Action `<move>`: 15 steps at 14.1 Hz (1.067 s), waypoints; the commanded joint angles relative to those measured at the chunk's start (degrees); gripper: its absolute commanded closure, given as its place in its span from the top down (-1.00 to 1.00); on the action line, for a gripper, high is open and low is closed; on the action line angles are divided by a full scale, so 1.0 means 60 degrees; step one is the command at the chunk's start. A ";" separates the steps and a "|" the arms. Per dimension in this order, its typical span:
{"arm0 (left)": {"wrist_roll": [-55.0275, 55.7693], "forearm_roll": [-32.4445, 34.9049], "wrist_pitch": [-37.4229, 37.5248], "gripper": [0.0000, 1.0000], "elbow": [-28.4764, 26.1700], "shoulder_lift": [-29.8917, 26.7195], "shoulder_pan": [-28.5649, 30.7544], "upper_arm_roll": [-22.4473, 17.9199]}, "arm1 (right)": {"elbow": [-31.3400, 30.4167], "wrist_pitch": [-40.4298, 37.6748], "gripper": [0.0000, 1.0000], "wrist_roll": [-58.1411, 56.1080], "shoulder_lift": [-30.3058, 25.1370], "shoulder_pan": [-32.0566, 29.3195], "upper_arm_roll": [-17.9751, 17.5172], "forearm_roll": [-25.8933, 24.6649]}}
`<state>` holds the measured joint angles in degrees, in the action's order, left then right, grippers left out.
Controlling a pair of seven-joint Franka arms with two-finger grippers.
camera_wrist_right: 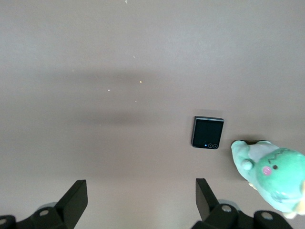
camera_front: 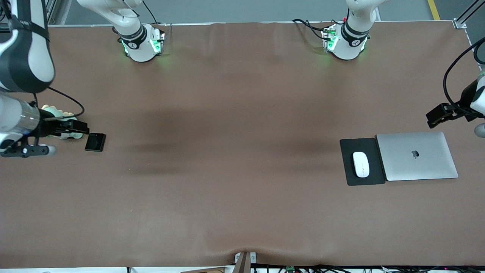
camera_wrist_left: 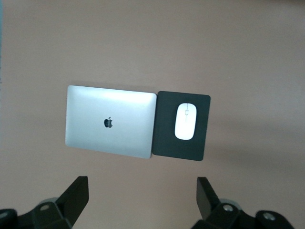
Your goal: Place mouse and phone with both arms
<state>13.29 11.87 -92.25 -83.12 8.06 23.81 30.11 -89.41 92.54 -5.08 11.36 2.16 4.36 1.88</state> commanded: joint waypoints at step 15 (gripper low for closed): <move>-0.0517 -0.1348 0.0345 1.00 -0.1689 -0.2133 -0.4069 -0.3962 | 0.0179 -0.2005 1.00 0.1286 -0.2172 -0.0447 -0.0683 -0.0080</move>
<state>11.61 4.91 -90.76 -90.94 -2.06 2.29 9.84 -89.29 81.64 2.37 -1.11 0.38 0.99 1.79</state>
